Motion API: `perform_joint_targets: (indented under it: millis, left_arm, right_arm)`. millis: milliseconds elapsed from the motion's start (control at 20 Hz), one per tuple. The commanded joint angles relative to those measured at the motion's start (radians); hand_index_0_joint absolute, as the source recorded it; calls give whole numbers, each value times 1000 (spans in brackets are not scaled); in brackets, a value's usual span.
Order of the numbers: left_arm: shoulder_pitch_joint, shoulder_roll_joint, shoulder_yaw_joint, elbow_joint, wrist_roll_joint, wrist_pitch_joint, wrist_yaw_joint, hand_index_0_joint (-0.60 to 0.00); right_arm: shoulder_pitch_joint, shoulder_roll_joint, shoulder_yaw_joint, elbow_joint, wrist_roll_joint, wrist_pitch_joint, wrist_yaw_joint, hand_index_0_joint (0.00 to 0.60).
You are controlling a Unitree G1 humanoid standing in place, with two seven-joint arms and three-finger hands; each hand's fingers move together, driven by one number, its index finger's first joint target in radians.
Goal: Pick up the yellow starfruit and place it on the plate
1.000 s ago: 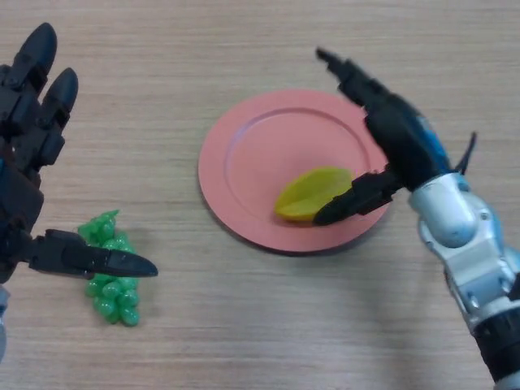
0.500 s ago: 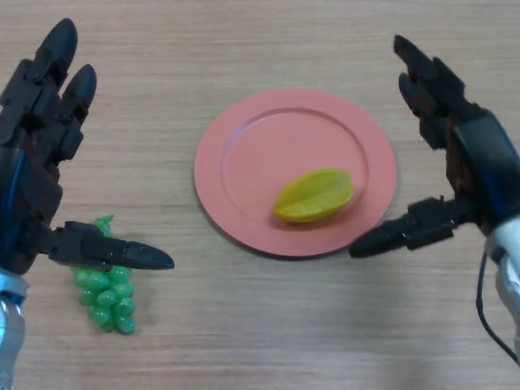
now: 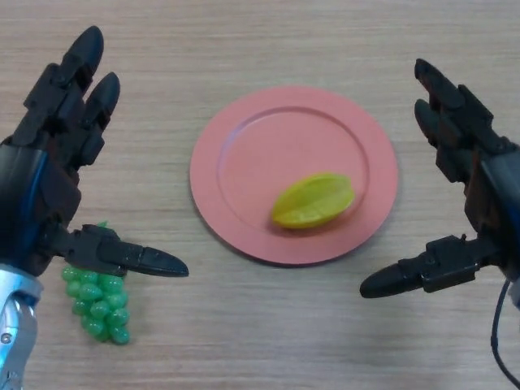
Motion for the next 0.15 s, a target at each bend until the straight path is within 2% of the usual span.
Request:
perform_joint_targets:
  millis: [50,150]
  left_arm:
    - [-24,36,56,-76,38,-39,-29,0]
    - [-25,36,60,-80,43,-22,-31,0]
  right_arm:
    - [-24,-13,-24,-77,-17,-105,-7,0]
    - [-14,-9,-15,-81,-14,-107,-4,0]
